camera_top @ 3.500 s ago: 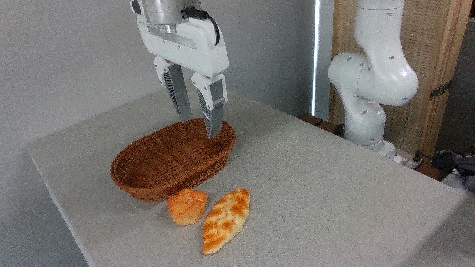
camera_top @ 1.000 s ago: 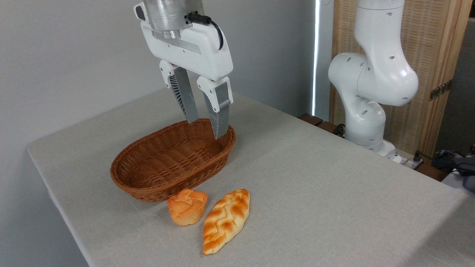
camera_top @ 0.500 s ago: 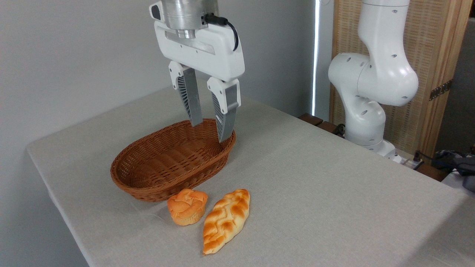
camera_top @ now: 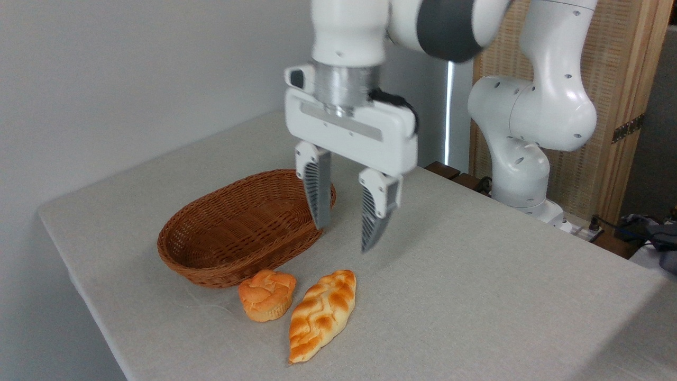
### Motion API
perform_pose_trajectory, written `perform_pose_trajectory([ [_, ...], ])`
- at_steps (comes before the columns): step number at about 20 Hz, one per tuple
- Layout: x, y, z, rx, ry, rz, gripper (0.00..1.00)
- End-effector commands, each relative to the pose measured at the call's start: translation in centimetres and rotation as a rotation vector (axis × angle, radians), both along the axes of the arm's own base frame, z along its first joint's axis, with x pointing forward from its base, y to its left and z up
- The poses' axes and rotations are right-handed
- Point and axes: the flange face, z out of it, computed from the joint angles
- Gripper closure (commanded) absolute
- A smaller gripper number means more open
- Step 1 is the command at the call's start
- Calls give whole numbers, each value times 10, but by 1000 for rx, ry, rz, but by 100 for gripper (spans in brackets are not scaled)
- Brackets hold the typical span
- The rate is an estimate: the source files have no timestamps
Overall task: Put bread into the basket
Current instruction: 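Move the open gripper over the braided bread loaf and lower it, then lower further and close the gripper on the braided loaf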
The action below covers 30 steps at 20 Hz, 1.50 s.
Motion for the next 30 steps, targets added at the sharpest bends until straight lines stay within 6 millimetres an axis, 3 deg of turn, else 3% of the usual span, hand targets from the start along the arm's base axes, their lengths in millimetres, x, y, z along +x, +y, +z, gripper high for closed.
perform_pose_trajectory([
  [1, -16, 5, -25, -44, -52, 132, 1],
  [4, -10, 4, -39, -60, -47, 228, 1],
  [9, 11, -15, -72, -65, -37, 276, 1],
  [12, 15, -18, -81, -61, -34, 270, 1],
  [22, 18, -27, -90, -51, -28, 249, 1],
  [30, 23, -20, -91, -51, -61, 252, 0],
])
